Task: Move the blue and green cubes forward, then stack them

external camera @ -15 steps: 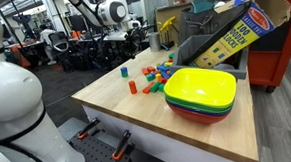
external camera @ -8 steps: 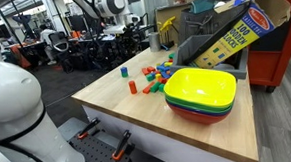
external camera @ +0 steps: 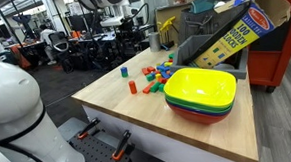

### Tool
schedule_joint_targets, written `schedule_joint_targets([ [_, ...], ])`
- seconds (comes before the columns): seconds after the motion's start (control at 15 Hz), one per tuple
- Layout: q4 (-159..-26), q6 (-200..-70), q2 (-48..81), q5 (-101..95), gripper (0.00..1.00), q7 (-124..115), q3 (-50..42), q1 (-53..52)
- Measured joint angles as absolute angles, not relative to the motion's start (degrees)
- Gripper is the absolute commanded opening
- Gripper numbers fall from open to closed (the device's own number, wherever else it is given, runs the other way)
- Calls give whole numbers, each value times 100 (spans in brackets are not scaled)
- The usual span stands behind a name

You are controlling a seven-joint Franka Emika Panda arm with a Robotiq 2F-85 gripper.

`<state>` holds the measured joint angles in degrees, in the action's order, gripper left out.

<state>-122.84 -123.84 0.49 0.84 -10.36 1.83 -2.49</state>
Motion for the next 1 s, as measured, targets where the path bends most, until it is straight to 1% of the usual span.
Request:
schedule_joint_targets([
  [1.0,-12525,-11452,-1103,499,100,-815,172,-189],
])
